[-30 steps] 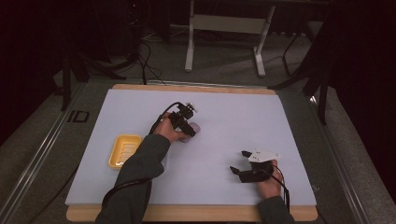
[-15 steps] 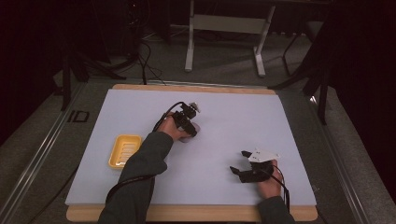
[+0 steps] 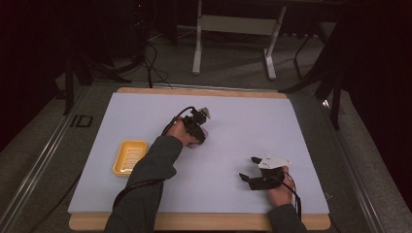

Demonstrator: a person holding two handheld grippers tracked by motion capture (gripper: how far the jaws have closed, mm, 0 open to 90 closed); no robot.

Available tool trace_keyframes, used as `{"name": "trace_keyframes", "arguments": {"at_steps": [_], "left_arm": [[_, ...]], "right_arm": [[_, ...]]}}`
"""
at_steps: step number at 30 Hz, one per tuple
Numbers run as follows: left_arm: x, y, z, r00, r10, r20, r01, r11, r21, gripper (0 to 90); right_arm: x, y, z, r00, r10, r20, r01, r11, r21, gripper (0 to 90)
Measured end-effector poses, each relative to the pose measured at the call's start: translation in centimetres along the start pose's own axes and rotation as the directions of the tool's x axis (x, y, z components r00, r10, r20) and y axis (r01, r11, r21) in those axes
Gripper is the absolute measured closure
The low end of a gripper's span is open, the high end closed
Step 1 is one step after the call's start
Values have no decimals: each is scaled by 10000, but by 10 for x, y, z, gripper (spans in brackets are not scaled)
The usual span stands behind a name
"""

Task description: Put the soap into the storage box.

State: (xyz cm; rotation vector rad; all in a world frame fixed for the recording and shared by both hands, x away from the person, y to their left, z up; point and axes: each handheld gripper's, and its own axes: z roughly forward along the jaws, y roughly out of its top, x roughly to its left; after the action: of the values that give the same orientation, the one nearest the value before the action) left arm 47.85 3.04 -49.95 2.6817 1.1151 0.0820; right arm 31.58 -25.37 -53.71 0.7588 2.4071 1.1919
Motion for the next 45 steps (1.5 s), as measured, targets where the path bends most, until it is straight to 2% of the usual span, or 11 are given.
{"name": "trace_keyframes", "arguments": {"at_steps": [8,14,19,24,29,45], "left_arm": [[-3,5,1,9996,82,-263,-72,9993,378,470],[-3,9,2,9996,25,-273,-7,9980,640,472],[-5,11,1,9992,166,-356,-138,9969,771,488],[-5,9,1,9991,164,-386,-139,9978,650,498],[-6,6,-1,9979,348,-541,-308,9968,733,499],[-3,-5,-17,9984,113,-547,-91,9991,403,499]], "right_arm": [[0,0,0,10000,-5,-8,5,10000,24,196],[0,0,1,10000,-30,-6,30,10000,58,196],[0,0,1,10000,-12,-11,12,10000,64,196],[0,0,1,10000,-3,-18,3,10000,53,196],[0,0,1,10000,-4,-20,4,10000,51,196],[0,0,1,10000,-11,1,11,10000,50,196]]}}
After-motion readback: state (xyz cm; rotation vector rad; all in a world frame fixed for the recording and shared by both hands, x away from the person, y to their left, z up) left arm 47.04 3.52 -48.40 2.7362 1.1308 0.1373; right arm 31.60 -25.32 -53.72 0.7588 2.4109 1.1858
